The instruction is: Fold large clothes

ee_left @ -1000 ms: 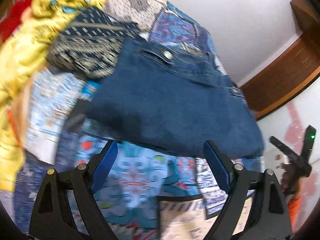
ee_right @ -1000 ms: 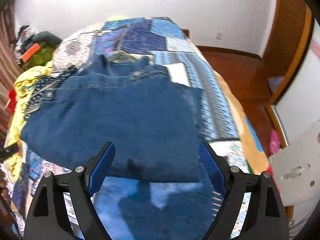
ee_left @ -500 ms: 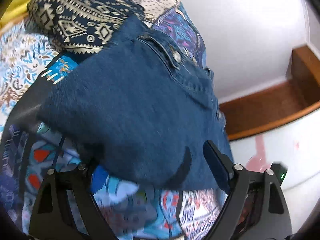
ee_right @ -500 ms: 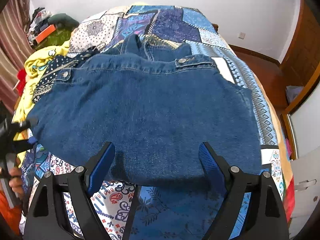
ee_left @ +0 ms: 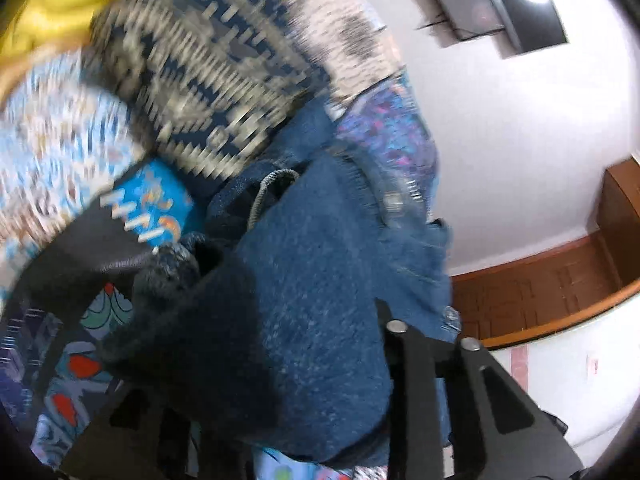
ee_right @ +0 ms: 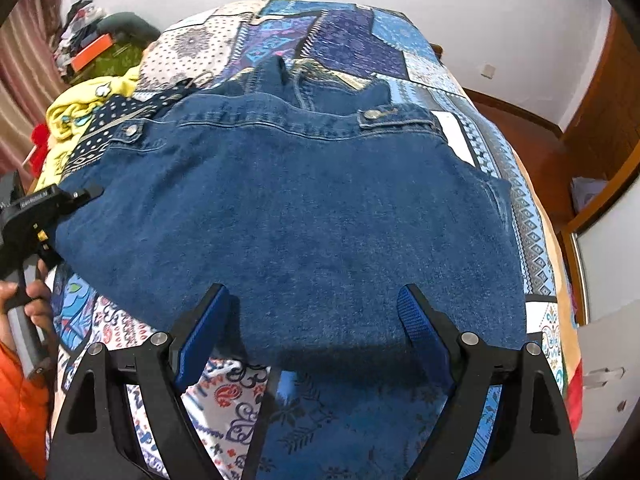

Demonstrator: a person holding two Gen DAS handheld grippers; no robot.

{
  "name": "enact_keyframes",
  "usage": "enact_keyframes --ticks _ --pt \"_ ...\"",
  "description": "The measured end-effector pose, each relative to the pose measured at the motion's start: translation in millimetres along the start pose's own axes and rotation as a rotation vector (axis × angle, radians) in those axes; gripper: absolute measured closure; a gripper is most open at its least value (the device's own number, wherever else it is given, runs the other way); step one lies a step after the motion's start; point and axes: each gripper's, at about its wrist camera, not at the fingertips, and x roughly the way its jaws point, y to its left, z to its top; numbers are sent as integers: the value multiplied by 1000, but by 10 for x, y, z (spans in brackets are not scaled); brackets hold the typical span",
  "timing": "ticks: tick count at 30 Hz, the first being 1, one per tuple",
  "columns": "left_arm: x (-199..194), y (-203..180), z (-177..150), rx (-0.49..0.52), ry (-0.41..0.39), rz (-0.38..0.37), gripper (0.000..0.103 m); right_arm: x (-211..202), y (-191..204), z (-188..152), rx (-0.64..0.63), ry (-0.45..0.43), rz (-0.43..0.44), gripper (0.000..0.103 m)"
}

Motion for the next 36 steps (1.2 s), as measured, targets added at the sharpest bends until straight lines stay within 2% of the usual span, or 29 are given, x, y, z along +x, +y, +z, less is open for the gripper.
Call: enact_keyframes --ticks 3,8,13,17,21,25,28,32,34,36 --pt "-233 -333 18 107 -41 -23 78 -65 76 35 -31 -12 -4 19" --pt "-667 -844 64 278 -146 -5 79 -149 288 178 -50 -42 31 19" --pt "-1154 -1059 88 373 -263 35 79 -116 691 328 -67 -49 160 19" --pt "-1366 -1137 72 440 -313 97 79 157 1076 380 -107 13 231 19" --pt "-1320 -1088 35 485 -301 197 79 498 1367 324 -135 117 283 19" --pt "-1144 -952 6 467 -268 248 79 653 1530 221 -196 112 218 14" --pt "-1049 -937 45 457 -264 243 79 636 1548 192 -248 95 207 14" --pt "-1039 -1157 17 488 -269 205 79 521 1344 264 -207 125 293 14" --pt "-1000 -1353 -17 530 -271 184 79 344 1148 260 -154 88 304 14" --pt "-909 -1585 -79 574 -266 151 79 129 892 236 -126 21 261 14"
